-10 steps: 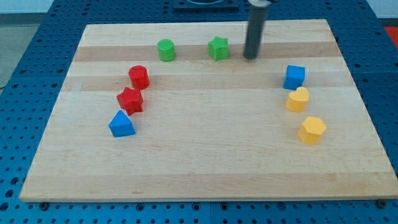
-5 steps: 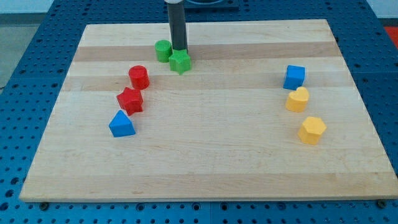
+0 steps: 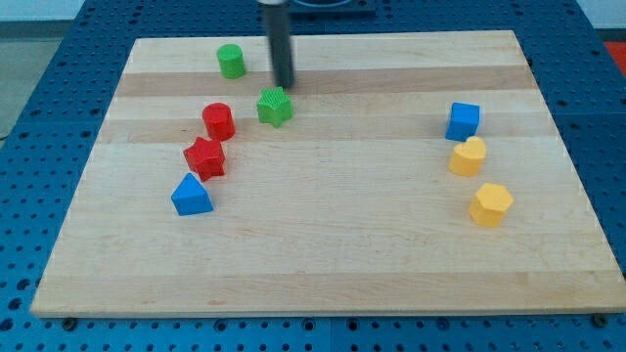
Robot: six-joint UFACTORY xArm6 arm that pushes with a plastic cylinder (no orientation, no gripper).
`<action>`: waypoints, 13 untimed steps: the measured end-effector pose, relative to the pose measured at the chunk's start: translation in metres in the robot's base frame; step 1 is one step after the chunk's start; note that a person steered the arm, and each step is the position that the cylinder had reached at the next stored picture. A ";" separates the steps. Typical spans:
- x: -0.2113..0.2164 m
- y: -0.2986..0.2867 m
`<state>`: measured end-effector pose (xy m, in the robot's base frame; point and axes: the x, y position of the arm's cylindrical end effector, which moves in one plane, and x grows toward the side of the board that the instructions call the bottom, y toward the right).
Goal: Move the green star below the green circle
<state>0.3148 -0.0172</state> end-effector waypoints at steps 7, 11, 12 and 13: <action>0.039 -0.072; -0.039 -0.071; -0.026 -0.088; -0.017 -0.089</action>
